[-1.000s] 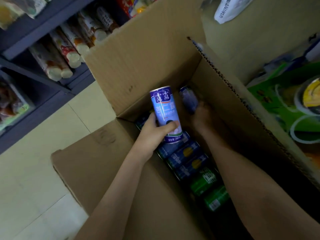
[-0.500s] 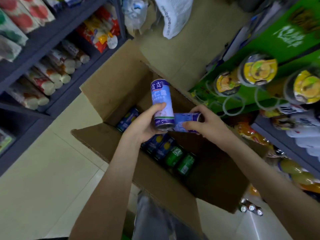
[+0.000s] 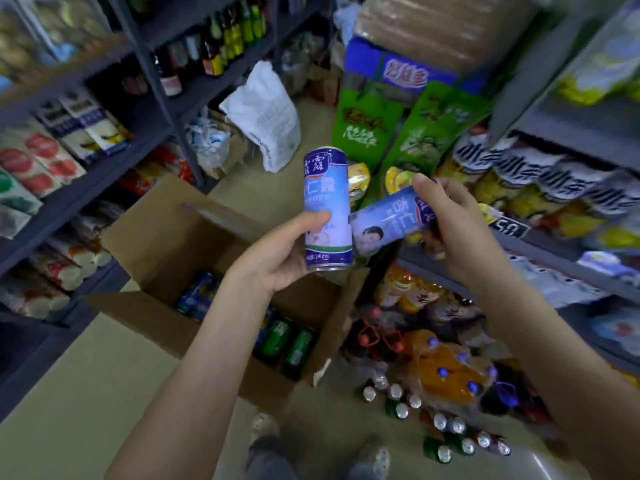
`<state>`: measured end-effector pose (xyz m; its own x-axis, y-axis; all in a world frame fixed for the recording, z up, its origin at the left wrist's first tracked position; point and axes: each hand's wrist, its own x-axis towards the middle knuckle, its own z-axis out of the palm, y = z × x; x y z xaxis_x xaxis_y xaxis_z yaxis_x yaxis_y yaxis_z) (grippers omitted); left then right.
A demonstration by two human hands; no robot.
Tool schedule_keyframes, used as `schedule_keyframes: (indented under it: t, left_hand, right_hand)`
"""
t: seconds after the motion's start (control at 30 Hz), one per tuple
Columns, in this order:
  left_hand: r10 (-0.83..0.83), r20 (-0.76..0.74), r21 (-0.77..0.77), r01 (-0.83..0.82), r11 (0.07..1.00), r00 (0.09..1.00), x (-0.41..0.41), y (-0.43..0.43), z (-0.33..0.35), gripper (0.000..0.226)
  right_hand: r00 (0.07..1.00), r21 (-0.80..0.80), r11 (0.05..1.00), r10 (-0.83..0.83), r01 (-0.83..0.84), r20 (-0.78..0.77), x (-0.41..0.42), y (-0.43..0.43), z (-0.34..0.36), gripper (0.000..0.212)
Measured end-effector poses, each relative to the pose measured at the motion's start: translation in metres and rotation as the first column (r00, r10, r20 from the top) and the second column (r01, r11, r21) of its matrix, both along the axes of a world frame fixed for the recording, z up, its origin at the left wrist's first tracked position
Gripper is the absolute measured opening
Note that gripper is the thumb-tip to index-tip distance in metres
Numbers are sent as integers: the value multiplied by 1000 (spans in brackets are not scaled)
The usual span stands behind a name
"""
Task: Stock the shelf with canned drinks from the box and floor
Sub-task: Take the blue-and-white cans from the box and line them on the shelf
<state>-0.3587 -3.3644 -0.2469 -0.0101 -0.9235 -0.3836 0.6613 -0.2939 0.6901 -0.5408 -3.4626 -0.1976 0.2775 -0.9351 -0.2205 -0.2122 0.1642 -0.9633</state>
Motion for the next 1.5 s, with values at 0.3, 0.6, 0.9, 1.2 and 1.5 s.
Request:
schedule_keyframes:
  t: [0.3,0.6,0.9,1.2,1.5]
  left_hand:
    - [24,87,-166,-9,986,996,-167,-44,126,26]
    - [32,350,-361,103,927,936,-232,-88,225,20]
    - [229,574,-504,118,856,786,-227,-136,289,18]
    - [340,678,-558,154,815,652,-184,-197,332,29]
    - [390,728,-596,238,767,564,-121,-284,363,45]
  right_hand:
    - [986,-324,933,167,-153,17,-177,-29,120,27]
    - [978,-652,733,98,-196,-184,-260,-47,237,39]
    - [915,-719,625,-20,-303,-403,-281,-72,326,30]
    - [774,-635,589,-23,-501,-632,-228,-122,396,59]
    - [546,-507,708,-204,-491,-813,-141,-252,435,41]
